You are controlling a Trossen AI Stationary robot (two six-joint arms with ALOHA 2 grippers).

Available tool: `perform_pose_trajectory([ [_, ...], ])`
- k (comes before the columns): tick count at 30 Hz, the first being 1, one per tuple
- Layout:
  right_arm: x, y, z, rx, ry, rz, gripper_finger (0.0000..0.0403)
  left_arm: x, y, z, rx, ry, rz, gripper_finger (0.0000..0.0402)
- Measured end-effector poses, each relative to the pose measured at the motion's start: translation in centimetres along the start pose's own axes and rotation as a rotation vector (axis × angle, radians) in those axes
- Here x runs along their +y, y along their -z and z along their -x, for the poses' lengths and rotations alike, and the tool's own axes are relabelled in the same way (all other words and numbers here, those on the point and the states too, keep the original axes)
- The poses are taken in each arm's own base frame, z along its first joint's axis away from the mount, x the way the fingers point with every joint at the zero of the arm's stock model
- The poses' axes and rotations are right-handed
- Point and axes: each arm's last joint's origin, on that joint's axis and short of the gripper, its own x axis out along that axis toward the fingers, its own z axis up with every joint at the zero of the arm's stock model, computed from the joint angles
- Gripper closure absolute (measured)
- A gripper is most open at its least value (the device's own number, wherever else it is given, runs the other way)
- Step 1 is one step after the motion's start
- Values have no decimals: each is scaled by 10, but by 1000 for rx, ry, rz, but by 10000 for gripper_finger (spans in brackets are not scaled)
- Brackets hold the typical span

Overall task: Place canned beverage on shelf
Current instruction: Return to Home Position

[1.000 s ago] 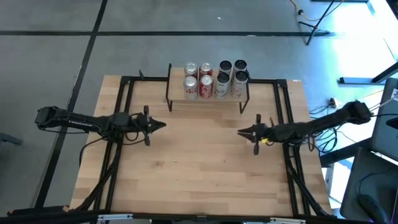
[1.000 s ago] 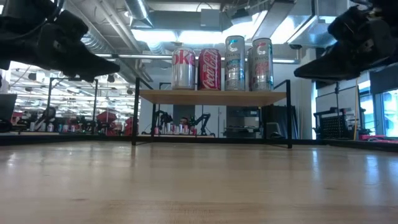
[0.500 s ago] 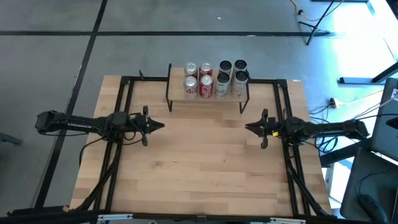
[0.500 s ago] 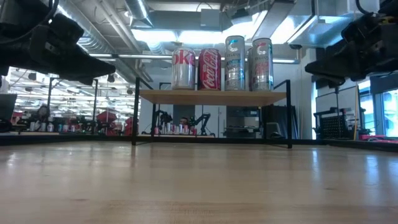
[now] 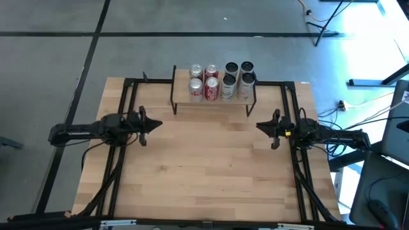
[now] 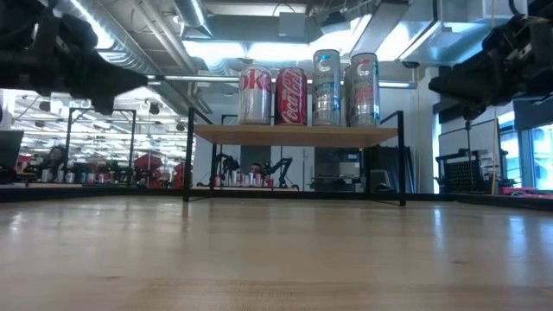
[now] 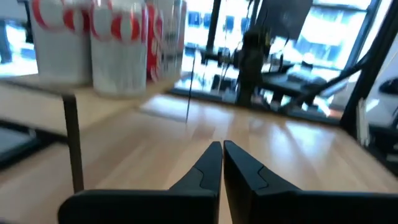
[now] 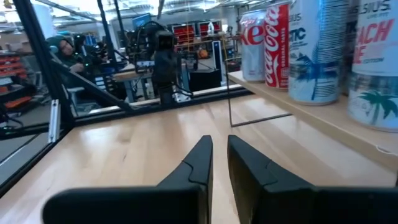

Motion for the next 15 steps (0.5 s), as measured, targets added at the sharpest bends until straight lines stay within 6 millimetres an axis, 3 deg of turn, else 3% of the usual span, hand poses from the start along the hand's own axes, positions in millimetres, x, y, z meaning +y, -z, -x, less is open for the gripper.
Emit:
perform_pose_trajectory([
  [15, 1, 1, 0, 16, -28, -1, 364, 0, -3, 2, -12, 6, -3, 398],
])
